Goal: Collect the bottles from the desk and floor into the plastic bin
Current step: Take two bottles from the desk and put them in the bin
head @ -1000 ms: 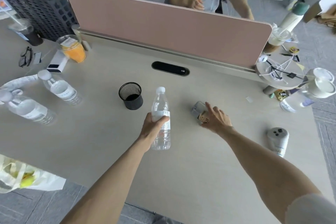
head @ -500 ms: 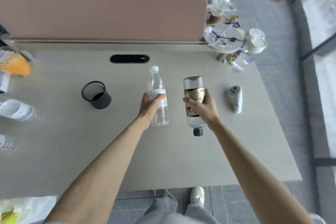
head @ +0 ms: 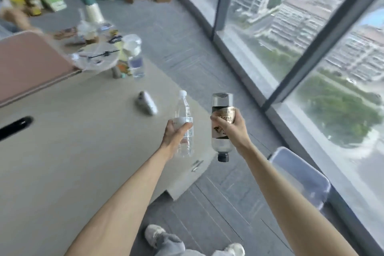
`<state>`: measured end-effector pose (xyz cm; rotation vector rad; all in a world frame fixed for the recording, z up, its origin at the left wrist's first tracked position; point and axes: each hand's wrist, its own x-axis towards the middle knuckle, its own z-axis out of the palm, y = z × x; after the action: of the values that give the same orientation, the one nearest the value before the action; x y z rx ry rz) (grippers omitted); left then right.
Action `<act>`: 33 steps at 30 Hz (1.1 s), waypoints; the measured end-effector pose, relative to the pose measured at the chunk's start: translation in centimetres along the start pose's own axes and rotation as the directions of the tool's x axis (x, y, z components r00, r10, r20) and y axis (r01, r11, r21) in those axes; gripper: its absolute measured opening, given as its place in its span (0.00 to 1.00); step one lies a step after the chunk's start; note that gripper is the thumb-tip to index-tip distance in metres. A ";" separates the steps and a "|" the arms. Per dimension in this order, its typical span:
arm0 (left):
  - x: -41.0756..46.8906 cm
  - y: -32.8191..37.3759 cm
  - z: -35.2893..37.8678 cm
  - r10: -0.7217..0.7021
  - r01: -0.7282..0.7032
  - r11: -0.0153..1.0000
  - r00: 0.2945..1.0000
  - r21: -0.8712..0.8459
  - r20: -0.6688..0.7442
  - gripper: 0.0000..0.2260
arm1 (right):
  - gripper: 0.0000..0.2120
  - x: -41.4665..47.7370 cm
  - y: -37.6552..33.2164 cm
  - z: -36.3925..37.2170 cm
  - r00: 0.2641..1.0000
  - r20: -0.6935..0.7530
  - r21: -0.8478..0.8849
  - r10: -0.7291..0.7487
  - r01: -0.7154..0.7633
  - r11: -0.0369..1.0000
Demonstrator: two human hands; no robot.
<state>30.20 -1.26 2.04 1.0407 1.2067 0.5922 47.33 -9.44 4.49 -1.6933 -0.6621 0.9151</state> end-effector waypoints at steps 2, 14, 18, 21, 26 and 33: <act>-1.0 -0.5 6.1 0.006 -0.010 0.999 0.996 0.046 0.093 0.20 | 0.21 -1.1 1.8 -6.2 0.997 -0.081 0.035 0.019 -0.016 0.999; -7.8 -6.3 34.2 -0.111 -0.022 0.950 0.908 0.310 0.404 0.20 | 0.20 -9.9 11.5 -34.8 0.869 -0.425 0.268 0.254 -0.147 0.952; -7.5 -8.1 40.1 -0.185 -0.036 0.901 0.870 0.433 0.457 0.28 | 0.24 -10.4 14.8 -39.6 0.829 -0.480 0.282 0.287 -0.164 0.945; -6.7 -9.3 44.2 -0.230 -0.033 0.876 0.848 0.482 0.477 0.29 | 0.21 -10.2 16.6 -42.1 0.794 -0.512 0.306 0.327 -0.187 0.934; -3.3 -11.2 50.8 -0.288 -0.062 0.825 0.808 0.561 0.514 0.26 | 0.26 -7.3 20.3 -45.9 0.704 -0.571 0.373 0.421 -0.234 0.898; 3.7 -14.3 58.9 -0.356 -0.063 0.775 0.779 0.629 0.517 0.21 | 0.30 -0.5 27.2 -51.2 0.607 -0.562 0.464 0.562 -0.331 0.822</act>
<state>84.81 -23.76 -11.87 1.5168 0.8764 -0.3310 89.34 -45.10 -13.41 -1.7546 0.4365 0.6007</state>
